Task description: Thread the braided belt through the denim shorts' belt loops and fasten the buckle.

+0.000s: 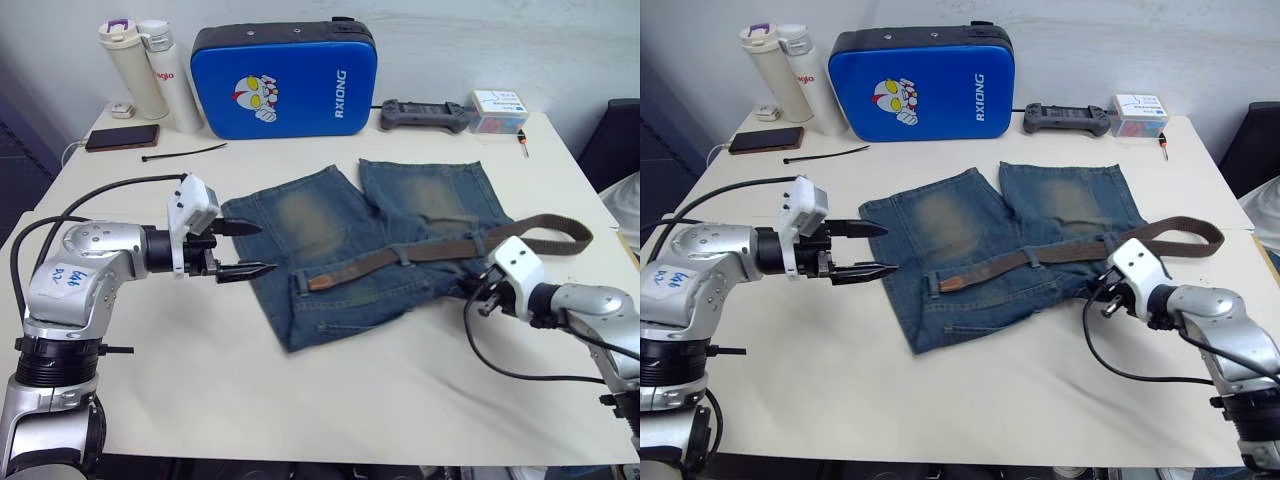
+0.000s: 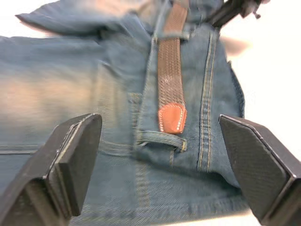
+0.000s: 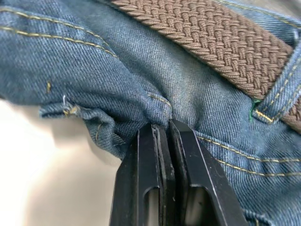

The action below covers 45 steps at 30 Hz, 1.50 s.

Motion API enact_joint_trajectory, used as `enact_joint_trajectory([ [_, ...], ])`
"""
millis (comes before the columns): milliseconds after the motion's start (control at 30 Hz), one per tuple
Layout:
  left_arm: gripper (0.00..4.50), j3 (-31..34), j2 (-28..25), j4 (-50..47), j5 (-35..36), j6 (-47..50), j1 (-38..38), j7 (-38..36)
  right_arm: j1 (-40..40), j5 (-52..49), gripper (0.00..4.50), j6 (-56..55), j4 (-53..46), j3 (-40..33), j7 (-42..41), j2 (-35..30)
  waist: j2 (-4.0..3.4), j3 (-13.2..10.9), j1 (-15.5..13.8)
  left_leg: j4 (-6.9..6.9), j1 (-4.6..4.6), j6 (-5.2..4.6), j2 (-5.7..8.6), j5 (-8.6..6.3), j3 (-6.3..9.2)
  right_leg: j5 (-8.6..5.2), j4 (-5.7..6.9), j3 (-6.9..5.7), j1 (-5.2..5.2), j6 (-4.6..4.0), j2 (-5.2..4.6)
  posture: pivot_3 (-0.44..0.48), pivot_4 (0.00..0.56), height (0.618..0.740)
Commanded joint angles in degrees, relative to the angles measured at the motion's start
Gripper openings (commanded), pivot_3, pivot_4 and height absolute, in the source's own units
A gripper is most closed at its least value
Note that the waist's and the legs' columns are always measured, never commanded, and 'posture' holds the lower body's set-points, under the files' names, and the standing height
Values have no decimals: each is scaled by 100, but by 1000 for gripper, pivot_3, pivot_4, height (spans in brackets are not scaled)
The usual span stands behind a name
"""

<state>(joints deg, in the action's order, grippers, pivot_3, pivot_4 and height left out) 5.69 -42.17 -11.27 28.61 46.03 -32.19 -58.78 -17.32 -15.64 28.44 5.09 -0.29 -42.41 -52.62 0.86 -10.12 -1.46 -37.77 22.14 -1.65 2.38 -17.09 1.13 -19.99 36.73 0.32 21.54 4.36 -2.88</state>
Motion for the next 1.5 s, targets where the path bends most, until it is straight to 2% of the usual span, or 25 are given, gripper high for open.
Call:
enact_joint_trajectory([
  [33, 4391, 50, 133, -312, 296, 192, -121, 229, -347, 601, 0, -480, 1050, 78, -84, -244, -1, -1, 12, 0, 1, 10, 0, 6, 0, 0, 0, 0, 1, 0, 0, 0, 150, 740],
  [200, 4391, -231, 243, -412, 210, 108, 3, 353, -1318, 1342, 0, -1505, 2496, 550, -338, -321, -11, -7, 33, 2, 1, 21, -4, 11, -3, 0, 3, 2, 7, 0, 9, 0, 150, 740],
  [400, 4391, -477, 336, -421, 215, 4, 23, 418, -1884, 1627, 0, -2226, 3108, 550, -505, -275, -18, -11, 39, 2, 3, 26, -4, 13, -5, 0, 3, 2, 9, 0, 10, 0, 150, 740],
  [467, 4500, -515, 401, -407, 232, -8, 4, 470, -1881, 1672, 783, -2352, 3042, 516, -669, -412, -20, -12, 46, 3, 5, 28, -5, 14, -4, 0, 4, 2, 13, 0, 11, 0, 150, 740],
  [533, 4500, -540, 443, -403, 246, -21, -2, 499, -1853, 1700, 1270, -2447, 2953, 475, -803, -515, -34, -20, 46, 5, 6, 30, -6, 15, -5, 0, 4, 3, 14, 0, 12, 0, 150, 740],
  [633, 4500, -592, 485, -401, 244, -39, 12, 514, -1831, 1543, 2492, -2379, 2655, 300, -1070, -658, -39, -23, 62, 5, 7, 32, -8, 16, -6, 0, 4, 3, 16, 0, 15, 0, 150, 740],
  [700, 4500, -591, 520, -411, 278, -17, 18, 531, -1769, 1221, 3423, -1877, 2075, 30, -1421, -889, -50, -29, 80, 5, 8, 34, -8, 17, -6, 0, 6, 3, 18, 0, 16, 0, 150, 740],
  [767, 4500, -582, 524, -425, 286, -11, 25, 536, -1850, 436, 4437, -494, 1370, -492, -1614, -885, -53, -30, 95, 5, 11, 34, -8, 17, -7, 0, 9, 4, 22, 0, 16, 0, 150, 740],
  [867, 4500, -588, 528, -452, 287, -14, 37, 553, -1853, -863, 4480, 1817, 323, -1224, -1533, -639, -53, -30, 151, 6, 12, 39, -15, 20, -6, 0, 14, 5, 25, -1, 22, 0, 150, 740],
  [933, 4500, -578, 553, -471, 312, 1, 42, 581, -1684, -1556, 4480, 3141, -423, -1779, -972, -132, -51, -29, 156, 11, 11, 41, -19, 20, -4, -2, 14, 3, 25, -3, 22, 0, 150, 740],
  [1000, 4500, -573, 560, -494, 306, -1, 52, 613, -1617, -1988, 4480, 4317, -1005, -2245, -424, 384, -42, -24, 159, 16, 8, 45, -23, 20, -1, -3, 14, 1, 23, -6, 24, 0, 150, 740],
  [1067, 4500, -568, 563, -511, 298, -3, 58, 640, -1620, -2193, 4480, 5000, -1344, -2504, -108, 626, -44, -24, 145, 15, 10, 44, -21, 19, -3, -3, 16, 4, 26, -6, 23, 0, 150, 740],
  [1133, 4500, -503, 597, -501, 316, 138, 50, 808, -1766, -2510, 4480, 6027, -1465, -3037, 341, 1327, -46, -26, 125, 15, 27, 41, -16, 20, -6, -3, 24, 8, 47, -6, 18, 0, 150, 740],
  [1200, 4500, -479, 596, -514, 328, 217, 54, 897, -1813, -2933, 4480, 6406, -1477, -3531, 868, 1988, -46, -25, 124, 15, 36, 41, -15, 21, -6, -3, 29, 9, 57, -6, 18, 0, 150, 740],
  [1300, 4500, -547, 522, -580, 279, 217, 97, 906, -1838, -3479, 4480, 6406, -1073, -4296, 2006, 2784, -45, -25, 134, 15, 56, 44, -14, 24, -10, -3, 66, 12, 85, -6, 18, 0, 150, 740],
  [1500, 4500, -671, 398, -708, 246, 170, 207, 832, -1932, -4531, 4480, 6406, -697, -5047, 4078, 3982, -48, -23, 177, 5, 94, 51, -11, 37, -13, -3, 91, 14, 130, -6, 18, 0, 150, 740],
])
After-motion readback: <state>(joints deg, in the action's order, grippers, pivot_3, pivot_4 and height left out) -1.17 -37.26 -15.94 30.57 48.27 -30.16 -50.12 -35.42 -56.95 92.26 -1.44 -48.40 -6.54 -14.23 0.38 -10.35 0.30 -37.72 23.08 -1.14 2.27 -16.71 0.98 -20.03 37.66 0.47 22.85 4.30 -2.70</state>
